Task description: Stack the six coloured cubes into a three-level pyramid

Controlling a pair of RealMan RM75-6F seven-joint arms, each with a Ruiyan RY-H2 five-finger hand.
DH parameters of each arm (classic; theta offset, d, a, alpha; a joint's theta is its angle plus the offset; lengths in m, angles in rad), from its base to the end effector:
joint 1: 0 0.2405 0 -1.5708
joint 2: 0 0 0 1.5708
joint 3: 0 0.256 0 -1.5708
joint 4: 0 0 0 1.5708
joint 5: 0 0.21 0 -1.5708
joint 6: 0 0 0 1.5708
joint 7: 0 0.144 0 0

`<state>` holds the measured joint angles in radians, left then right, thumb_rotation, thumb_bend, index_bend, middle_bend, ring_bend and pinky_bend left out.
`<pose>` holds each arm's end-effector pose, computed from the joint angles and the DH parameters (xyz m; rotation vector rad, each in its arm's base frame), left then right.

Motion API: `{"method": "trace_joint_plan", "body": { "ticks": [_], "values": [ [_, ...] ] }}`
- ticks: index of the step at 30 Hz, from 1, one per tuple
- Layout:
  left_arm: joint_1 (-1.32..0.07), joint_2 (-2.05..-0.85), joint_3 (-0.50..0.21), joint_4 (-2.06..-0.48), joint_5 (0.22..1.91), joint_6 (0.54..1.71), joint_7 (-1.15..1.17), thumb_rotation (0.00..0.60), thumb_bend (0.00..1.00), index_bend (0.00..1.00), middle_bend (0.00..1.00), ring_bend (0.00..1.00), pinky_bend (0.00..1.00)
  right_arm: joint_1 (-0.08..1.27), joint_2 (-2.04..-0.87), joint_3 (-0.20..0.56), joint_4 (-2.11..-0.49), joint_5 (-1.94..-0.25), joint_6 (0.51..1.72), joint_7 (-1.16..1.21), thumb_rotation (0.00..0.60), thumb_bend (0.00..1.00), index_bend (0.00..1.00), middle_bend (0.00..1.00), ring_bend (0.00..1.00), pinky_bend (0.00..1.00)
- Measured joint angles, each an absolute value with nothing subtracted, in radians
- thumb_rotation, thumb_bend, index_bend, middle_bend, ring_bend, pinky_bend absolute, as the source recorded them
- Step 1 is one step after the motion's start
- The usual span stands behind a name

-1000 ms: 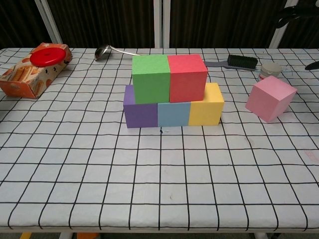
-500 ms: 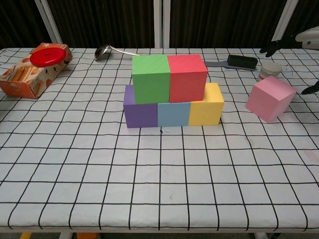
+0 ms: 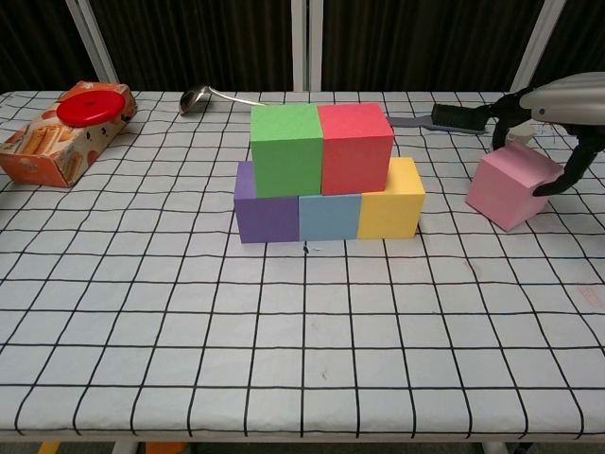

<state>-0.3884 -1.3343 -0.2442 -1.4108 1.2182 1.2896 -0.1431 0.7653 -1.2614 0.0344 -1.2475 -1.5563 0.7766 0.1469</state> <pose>-0.2825 0.3142 0.1258 -1.2122 -1.0358 -1.1577 -0.2323 -0.3771 0.0706 2.0927 -0.7623 0.6677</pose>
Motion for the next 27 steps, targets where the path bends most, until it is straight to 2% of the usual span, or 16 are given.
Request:
{"method": "trace_joint_plan", "body": {
  "ticks": [4,11,15,18,23,27],
  "values": [
    [-0.386,-1.325,-0.251,-1.42,1.218,1.285,-0.169,0.6,0.0,0.12,0.19,0.04,0.11,0.767,-1.203,0.066,-1.325,-1.534,0.803,0.143,0.6,0.32,0.0,0.67,0.13,0.0],
    [-0.378,-1.312,-0.263,-1.43,1.218,1.28,-0.218,0.6,0.0,0.12,0.19,0.04,0.11,0.786,-0.996,0.17,-1.582,-1.395,0.803,0.101,0.6,0.28,0.0,0.68,0.13,0.0],
    [-0.37,-1.3,-0.265,-1.436,1.217,1.273,-0.243,0.6,0.0,0.12,0.19,0.04,0.11,0.823,-0.893,0.232,-1.735,-1.21,0.771,0.026,0.6,0.19,0.0,0.69,0.14,0.0],
    [-0.363,-1.287,-0.264,-1.442,1.217,1.27,-0.258,0.6,0.0,0.12,0.19,0.04,0.11,0.868,-0.85,0.261,-1.817,-1.053,0.748,-0.045,0.6,0.17,0.0,0.7,0.17,0.0],
    [-0.342,-1.257,-0.26,-1.453,1.223,1.275,-0.28,0.6,0.0,0.12,0.19,0.04,0.11,0.983,-0.823,0.278,-1.927,-0.791,0.738,-0.195,0.6,0.15,0.0,0.72,0.18,0.0],
    [-0.322,-1.23,-0.252,-1.449,1.237,1.283,-0.307,0.6,0.0,0.12,0.19,0.04,0.11,1.115,-0.835,0.275,-2.002,-0.563,0.782,-0.343,0.6,0.15,0.0,0.73,0.19,0.0]
  ]
}}
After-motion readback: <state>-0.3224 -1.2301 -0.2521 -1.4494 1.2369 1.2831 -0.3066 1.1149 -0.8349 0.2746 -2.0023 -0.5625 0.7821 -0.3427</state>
